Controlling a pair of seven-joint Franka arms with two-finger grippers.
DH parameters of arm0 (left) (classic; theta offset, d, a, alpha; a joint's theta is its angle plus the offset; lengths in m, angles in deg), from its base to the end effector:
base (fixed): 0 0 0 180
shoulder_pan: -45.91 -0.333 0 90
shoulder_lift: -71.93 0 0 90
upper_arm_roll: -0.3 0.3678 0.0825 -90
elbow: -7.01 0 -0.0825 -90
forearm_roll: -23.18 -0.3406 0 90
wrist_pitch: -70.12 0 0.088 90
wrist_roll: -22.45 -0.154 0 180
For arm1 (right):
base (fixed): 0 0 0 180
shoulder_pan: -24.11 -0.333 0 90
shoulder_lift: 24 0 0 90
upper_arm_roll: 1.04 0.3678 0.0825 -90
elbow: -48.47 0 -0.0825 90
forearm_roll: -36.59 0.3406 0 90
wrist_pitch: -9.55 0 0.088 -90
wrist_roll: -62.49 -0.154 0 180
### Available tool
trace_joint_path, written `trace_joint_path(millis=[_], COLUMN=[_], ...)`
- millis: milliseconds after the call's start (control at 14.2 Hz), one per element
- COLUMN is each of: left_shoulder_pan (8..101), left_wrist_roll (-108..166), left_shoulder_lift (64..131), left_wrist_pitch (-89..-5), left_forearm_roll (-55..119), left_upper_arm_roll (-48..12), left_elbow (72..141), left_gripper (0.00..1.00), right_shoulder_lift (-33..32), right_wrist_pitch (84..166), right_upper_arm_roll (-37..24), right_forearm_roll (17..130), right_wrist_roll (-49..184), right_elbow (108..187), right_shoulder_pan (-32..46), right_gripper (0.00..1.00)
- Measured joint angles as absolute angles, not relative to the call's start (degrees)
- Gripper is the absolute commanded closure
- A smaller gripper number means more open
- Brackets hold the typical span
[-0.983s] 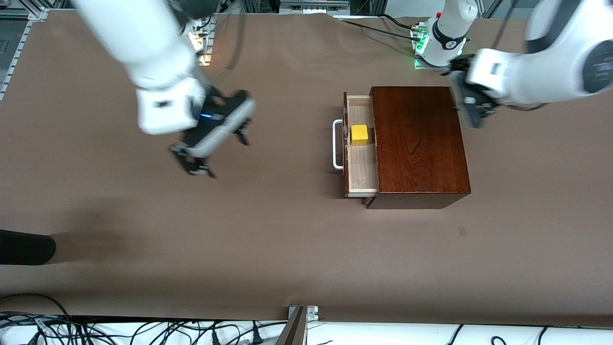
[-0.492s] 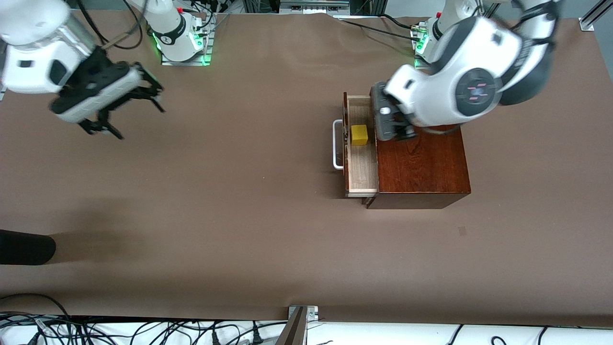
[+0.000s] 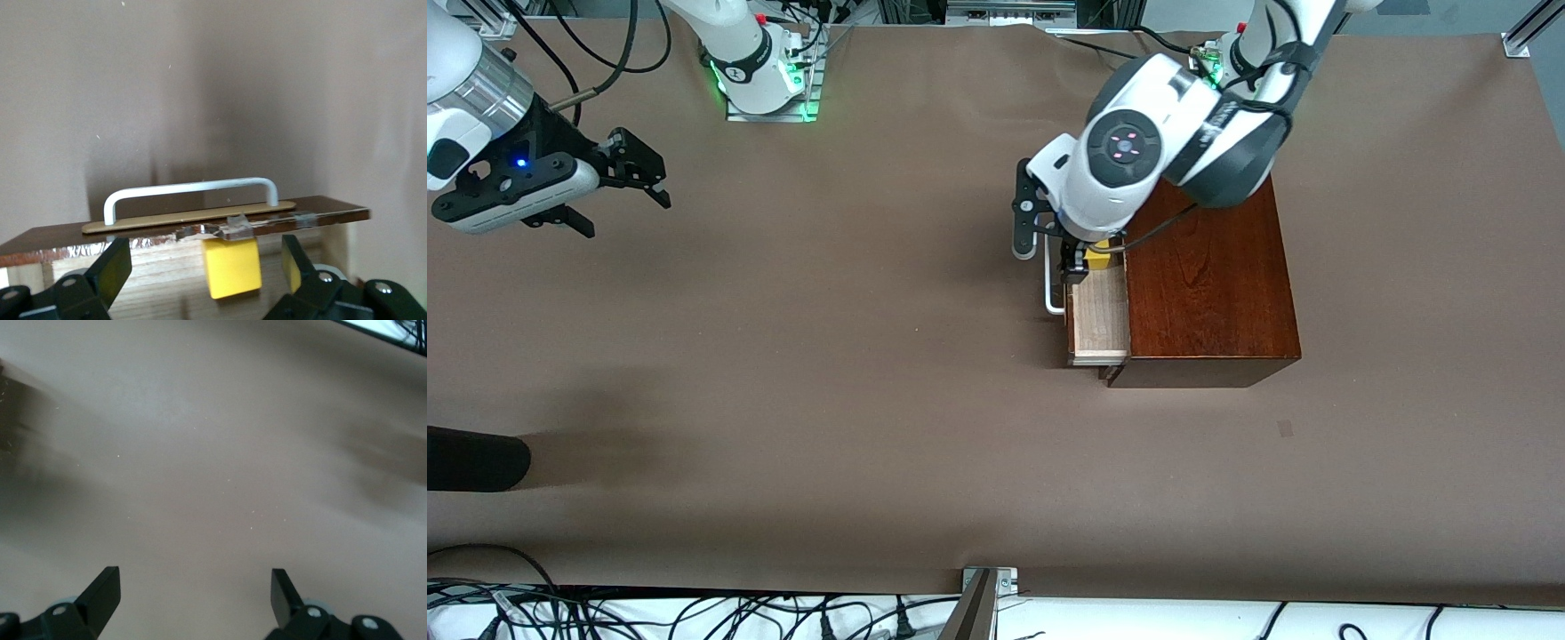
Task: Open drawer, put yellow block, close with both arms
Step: 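Push the drawer front into the box with the left gripper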
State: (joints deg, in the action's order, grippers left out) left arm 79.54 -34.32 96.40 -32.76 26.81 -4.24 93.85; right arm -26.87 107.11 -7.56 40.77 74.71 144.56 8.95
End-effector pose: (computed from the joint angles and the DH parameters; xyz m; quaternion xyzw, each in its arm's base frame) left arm 0.5020 -0.3957 0.4227 0.6820 -0.7262 -0.0643 0.0580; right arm 0.5011 0.0850 0.6211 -0.9826 -0.1774 -0.0389 0.0380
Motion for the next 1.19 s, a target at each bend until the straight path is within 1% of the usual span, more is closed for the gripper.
trace_joint_path(millis=[211,351,632,913,1124,1194], left_shoulder_pan=[83.5,85.2,85.9,85.8,85.6,85.4], left_wrist_roll=[-34.3,-34.3,-34.3,-34.3,-34.0,-34.0], left_shoulder_lift=[99.9,101.5,103.5,104.8,104.6,104.3], left_wrist_pitch=[-39.6,-42.3,-42.4,-42.4,-40.7,-38.8], left_forearm_roll=[24.2,23.7,23.1,23.1,23.1,22.4], left_upper_arm_roll=[-4.3,-4.3,-4.2,-3.7,-3.3,-2.8], left_elbow=[94.4,94.4,95.0,98.2,98.0,97.9], left_gripper=[0.0,0.0,0.0,0.0,0.0,0.0], right_shoulder_lift=[-27.0,-27.3,-27.8,-27.8,-27.8,-27.8], right_wrist_pitch=[104.7,104.0,103.9,103.9,103.9,103.6], right_upper_arm_roll=[-7.6,-7.6,-8.2,-8.3,-8.5,-8.6], right_forearm_roll=[39.6,39.1,38.1,38.1,38.1,38.1], right_wrist_roll=[72.9,72.2,72.0,72.0,71.9,71.9], right_elbow=[144.6,144.5,143.8,143.4,142.8,142.8], right_shoulder_pan=[8.9,8.9,9.0,8.9,8.9,9.0], right_gripper=[0.0,0.0,0.0,0.0,0.0,0.0])
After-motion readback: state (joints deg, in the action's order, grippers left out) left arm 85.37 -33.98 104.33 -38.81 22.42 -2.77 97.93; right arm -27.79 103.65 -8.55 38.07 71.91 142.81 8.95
